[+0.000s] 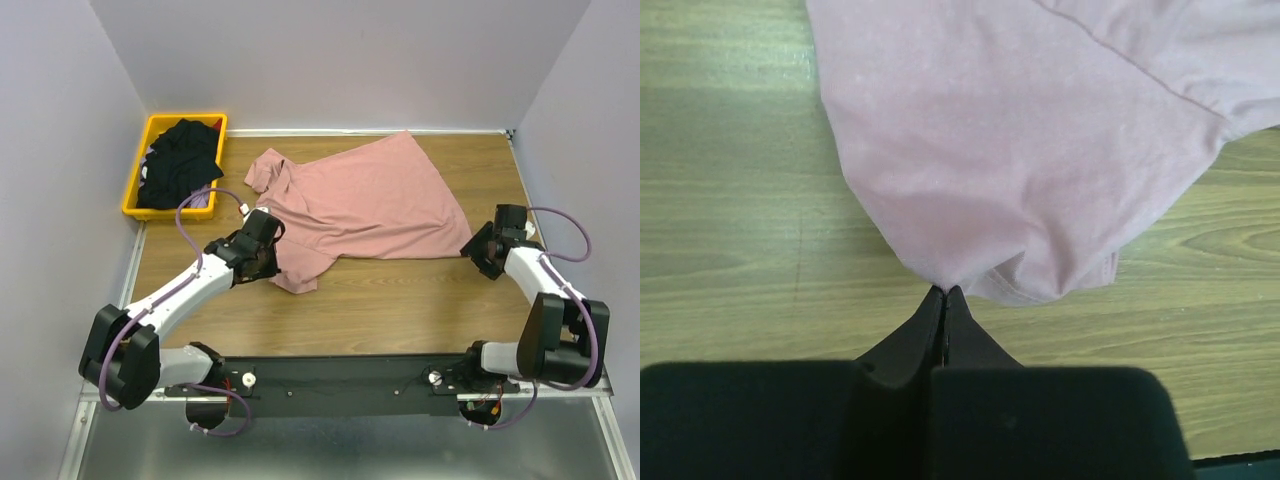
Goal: Fold and stack the t-shirts
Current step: Flatten the tshirt out
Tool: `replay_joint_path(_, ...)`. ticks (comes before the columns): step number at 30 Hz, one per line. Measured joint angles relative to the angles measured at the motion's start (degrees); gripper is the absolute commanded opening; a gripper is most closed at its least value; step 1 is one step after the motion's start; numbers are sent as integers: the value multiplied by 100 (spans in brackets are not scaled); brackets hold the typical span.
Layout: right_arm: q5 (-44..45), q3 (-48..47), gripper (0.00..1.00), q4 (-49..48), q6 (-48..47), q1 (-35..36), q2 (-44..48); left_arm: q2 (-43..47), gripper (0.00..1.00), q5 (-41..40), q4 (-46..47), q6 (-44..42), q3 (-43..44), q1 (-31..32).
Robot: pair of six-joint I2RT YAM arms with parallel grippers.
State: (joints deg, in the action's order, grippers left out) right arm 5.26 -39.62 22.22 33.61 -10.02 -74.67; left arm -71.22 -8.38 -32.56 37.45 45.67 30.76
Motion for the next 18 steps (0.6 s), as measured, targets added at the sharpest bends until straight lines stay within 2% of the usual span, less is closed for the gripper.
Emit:
replay_joint_path(10, 11, -195, 61, -551, 282, -61, -933, 197, 0, 13, 428, -282, -120, -127)
replay_joint_path(13, -15, -256, 46, -911, 391, -68, -1130, 201, 0, 46, 511, -354, -166, -249)
replay_joint_path(14, -39, -269, 30, -1012, 420, -72, -1182, 214, 0, 61, 538, -385, -175, -306)
replay_joint_path(17, -157, -391, 1, -1309, 437, -92, -1491, 310, 0, 81, 577, -472, -208, -525)
replay_joint_path(18, -195, -439, 1, -1360, 444, -92, -1561, 361, 0, 107, 586, -522, -208, -654)
